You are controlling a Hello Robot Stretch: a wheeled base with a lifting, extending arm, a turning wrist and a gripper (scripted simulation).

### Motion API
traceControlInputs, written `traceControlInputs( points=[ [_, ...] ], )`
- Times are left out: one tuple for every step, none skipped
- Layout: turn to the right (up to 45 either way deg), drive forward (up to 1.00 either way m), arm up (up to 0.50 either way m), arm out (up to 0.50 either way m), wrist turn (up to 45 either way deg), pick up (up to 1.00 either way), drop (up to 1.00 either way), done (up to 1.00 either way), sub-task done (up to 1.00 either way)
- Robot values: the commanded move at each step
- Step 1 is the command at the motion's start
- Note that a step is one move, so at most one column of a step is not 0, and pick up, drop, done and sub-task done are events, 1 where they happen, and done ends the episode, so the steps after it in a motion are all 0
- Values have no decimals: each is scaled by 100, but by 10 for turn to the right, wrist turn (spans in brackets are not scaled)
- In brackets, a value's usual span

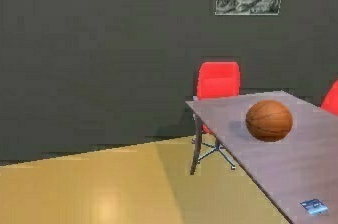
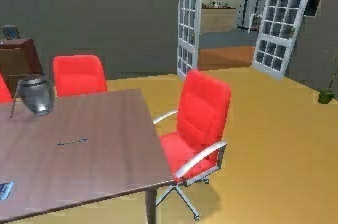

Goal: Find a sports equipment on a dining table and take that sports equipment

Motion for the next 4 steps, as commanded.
traceControlInputs(
  points=[
    [-450,0,0,0,0,0,0,0,0],
    [-150,0,0,0,0,0,0,0,0],
    [450,0,0,0,0,0,0,0,0],
    [150,0,0,0,0,0,0,0,0]
  ],
)
